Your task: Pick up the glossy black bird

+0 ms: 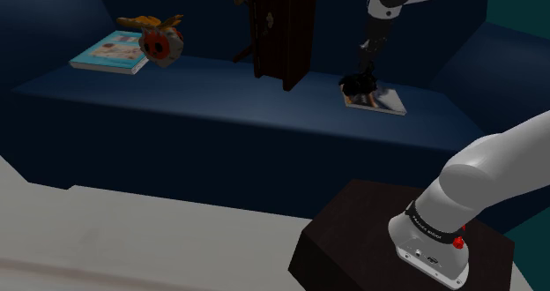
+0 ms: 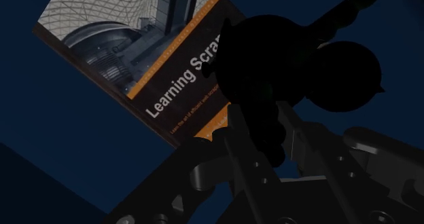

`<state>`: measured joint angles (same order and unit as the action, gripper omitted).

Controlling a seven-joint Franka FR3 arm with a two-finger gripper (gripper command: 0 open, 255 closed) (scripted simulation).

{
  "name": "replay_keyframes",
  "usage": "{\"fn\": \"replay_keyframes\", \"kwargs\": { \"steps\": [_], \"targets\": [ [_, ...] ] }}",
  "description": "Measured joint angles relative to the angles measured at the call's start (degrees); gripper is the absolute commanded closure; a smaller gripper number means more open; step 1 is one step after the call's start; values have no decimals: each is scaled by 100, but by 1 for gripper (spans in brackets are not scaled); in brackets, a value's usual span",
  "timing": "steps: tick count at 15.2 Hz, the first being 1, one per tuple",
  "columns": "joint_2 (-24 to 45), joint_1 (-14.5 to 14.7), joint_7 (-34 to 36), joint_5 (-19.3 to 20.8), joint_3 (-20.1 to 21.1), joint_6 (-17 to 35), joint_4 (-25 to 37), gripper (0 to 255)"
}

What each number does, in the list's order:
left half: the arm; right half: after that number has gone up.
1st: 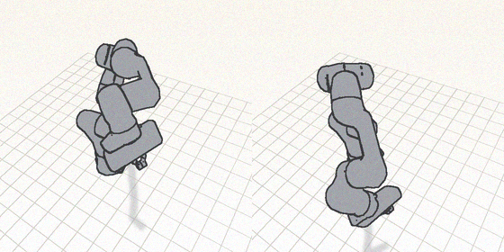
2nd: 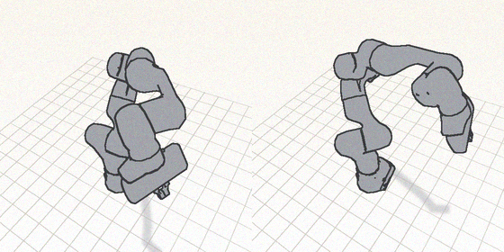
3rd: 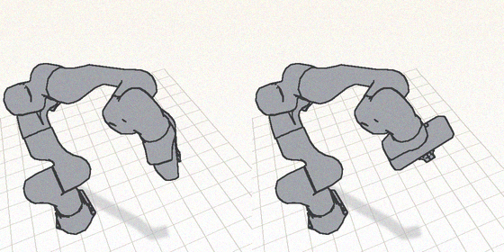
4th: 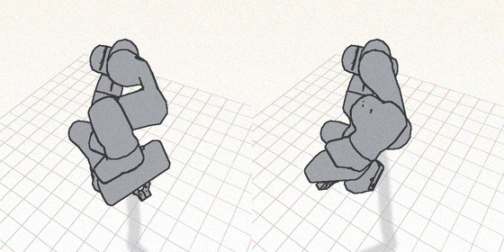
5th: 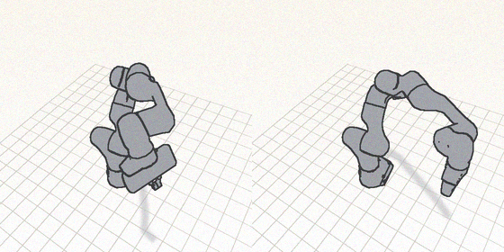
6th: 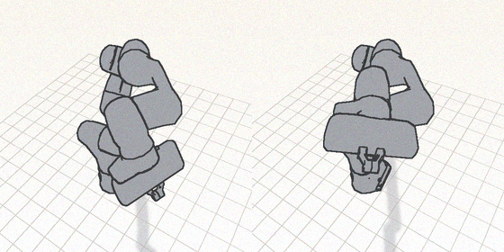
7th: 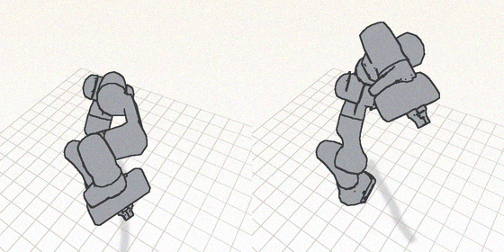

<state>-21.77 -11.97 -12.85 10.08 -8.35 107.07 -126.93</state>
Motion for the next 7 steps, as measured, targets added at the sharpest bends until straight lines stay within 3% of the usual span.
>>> {"fn": "replay_keyframes", "kwargs": {
  "steps": [7],
  "targets": [
    [11, 13, -60, -34, 26, -524, 538, 255]
  ]
}}
